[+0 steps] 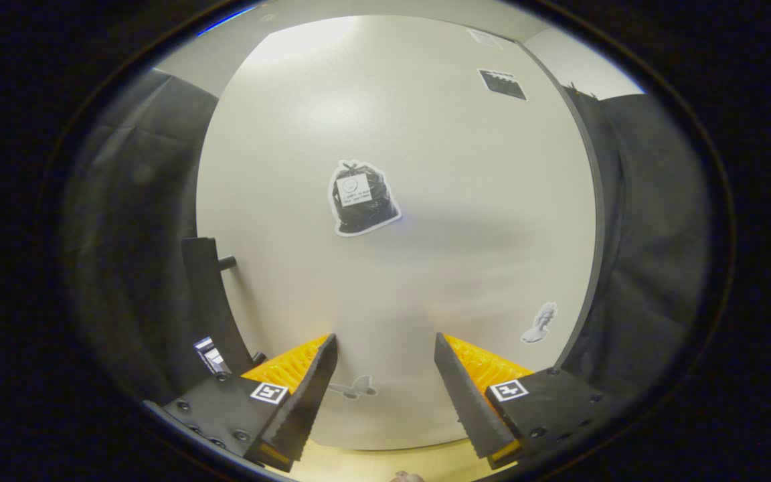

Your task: Open the shoe cabinet door, grab the shoes and put them into the shoe cabinet, then close the shoe cabinet door.

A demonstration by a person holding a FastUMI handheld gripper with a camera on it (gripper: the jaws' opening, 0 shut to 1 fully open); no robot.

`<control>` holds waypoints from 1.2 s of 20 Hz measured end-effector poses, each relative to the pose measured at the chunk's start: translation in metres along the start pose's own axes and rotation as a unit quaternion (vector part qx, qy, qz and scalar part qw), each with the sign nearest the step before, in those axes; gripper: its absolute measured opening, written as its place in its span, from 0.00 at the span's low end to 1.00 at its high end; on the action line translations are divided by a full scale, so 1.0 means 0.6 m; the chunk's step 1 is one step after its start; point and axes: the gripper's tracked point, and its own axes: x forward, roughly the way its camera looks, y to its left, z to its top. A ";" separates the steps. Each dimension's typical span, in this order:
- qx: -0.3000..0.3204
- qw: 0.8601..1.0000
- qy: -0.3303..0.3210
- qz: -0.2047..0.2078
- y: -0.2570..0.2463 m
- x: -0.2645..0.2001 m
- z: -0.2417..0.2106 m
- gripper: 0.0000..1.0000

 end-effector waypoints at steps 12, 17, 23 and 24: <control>-0.004 1.000 -0.002 -0.012 0.010 0.003 -0.012 0.94; -0.005 1.000 0.000 -0.009 0.010 0.004 -0.014 0.94; -0.014 1.000 -0.001 -0.006 0.011 0.003 -0.016 0.94; -0.015 1.000 -0.002 -0.006 0.012 0.002 -0.016 0.94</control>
